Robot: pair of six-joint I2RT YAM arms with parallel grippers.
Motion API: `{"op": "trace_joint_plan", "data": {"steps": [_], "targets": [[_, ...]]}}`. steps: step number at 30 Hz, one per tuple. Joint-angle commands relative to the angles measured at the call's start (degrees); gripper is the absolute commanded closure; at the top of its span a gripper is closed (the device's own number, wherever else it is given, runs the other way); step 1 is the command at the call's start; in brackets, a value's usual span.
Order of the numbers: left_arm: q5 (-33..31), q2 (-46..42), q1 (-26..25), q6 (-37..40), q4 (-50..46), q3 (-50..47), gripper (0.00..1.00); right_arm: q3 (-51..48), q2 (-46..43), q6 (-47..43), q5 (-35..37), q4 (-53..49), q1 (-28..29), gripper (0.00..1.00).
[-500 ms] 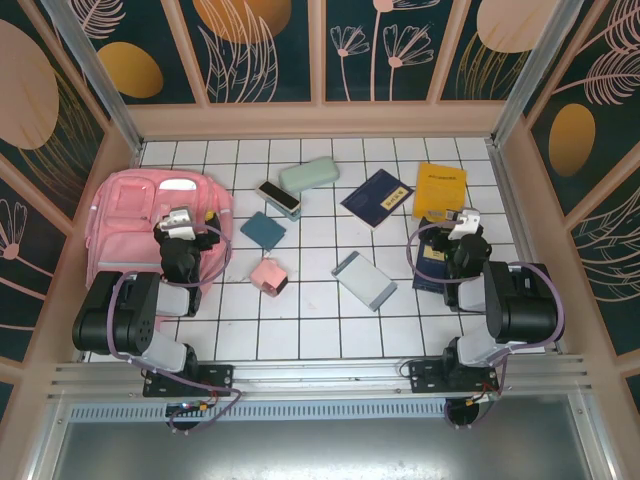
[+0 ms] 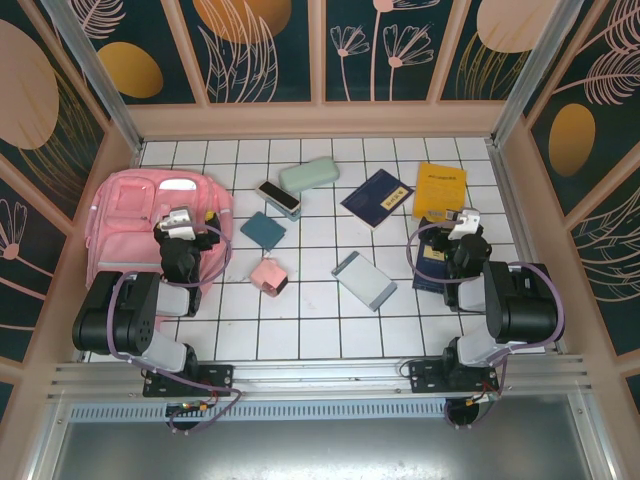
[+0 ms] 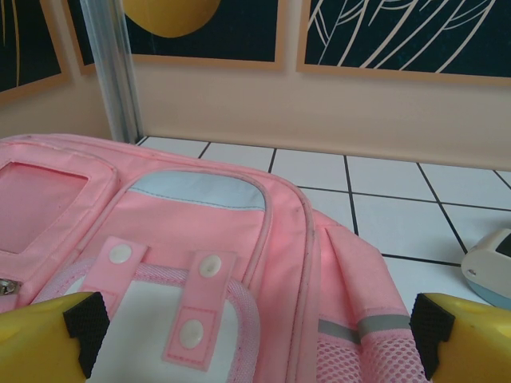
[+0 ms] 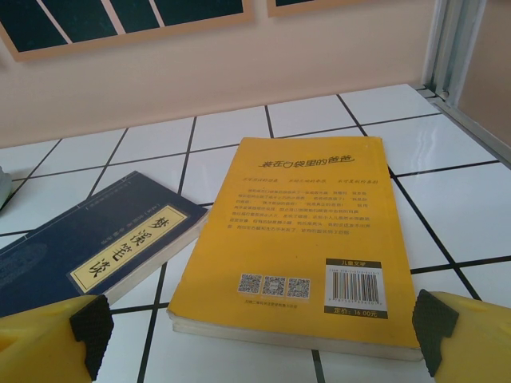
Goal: Pack books, pencil case, and school supplies into a backpack
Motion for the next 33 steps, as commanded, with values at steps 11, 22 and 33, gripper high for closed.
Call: {"op": "trace_joint_plan", "data": {"steps": [11, 22, 33], "targets": [[0.93, -1.60, 0.94, 0.43, -2.95, 1.48, 0.01, 0.87, 0.10, -0.51, -0.27, 1.08, 0.00, 0.01], [-9.58, -8.75, 0.94, -20.30, -65.35, 35.08, 0.01, 13.60, -11.88, 11.66, 13.02, -27.55, -0.25, 0.01], [8.71, 10.66, -0.40, -24.82, -80.77, 53.76, 0.21, 31.37, -10.88, 23.49, 4.04, -51.15, 0.18, 0.01]]}}
